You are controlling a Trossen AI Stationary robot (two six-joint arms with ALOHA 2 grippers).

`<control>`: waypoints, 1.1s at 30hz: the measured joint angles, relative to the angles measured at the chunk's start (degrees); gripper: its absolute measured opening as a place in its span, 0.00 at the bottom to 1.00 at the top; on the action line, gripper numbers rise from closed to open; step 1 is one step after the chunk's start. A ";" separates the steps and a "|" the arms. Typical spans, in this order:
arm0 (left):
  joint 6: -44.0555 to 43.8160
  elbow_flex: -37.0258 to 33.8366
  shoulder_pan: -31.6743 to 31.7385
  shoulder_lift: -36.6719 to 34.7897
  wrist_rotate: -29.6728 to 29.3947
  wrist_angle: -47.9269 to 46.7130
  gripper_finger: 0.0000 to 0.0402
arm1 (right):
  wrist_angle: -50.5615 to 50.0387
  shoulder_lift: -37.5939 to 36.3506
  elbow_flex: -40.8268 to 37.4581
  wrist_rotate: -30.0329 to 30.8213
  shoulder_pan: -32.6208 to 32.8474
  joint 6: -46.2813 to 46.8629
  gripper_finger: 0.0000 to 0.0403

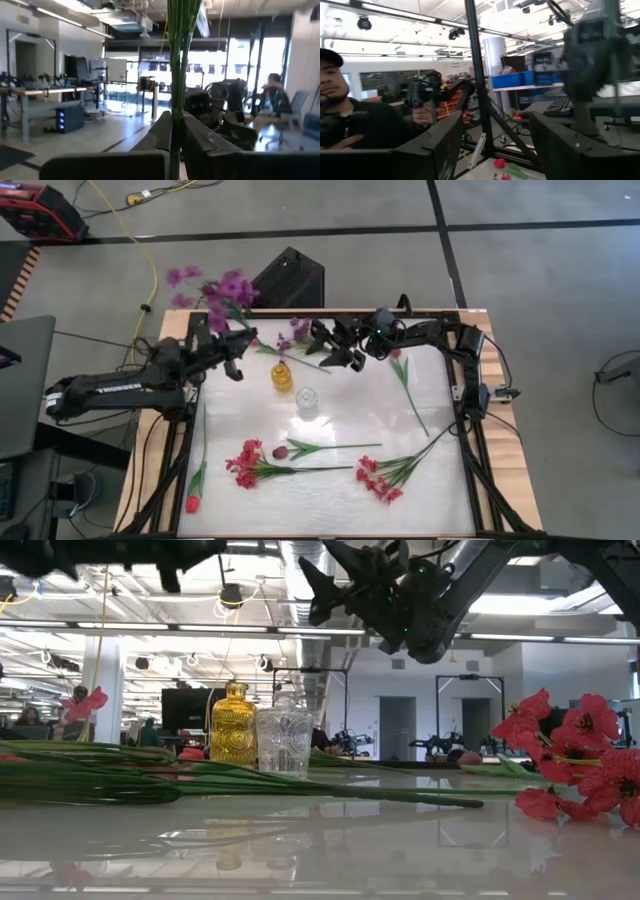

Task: Sort flowers into vase by color
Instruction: Put the bottom violet flowers into the yellow vase

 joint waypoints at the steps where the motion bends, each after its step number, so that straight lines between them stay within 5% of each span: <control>1: -0.78 -1.90 0.00 0.34 0.00 2.22 0.01 | 0.02 0.00 -0.38 -0.10 0.40 -0.20 0.63; 7: -2.69 -8.82 0.00 5.59 -1.71 14.34 0.01 | -0.77 0.02 -1.29 -1.22 2.17 -1.57 0.63; 23: -7.54 -9.72 -2.31 24.38 -2.09 22.10 0.01 | -2.46 0.02 -1.29 -1.20 4.35 -2.40 0.63; 33: -7.67 -13.76 -2.95 27.18 -4.92 29.64 0.00 | -2.62 0.02 -1.29 -2.90 4.49 -1.76 0.62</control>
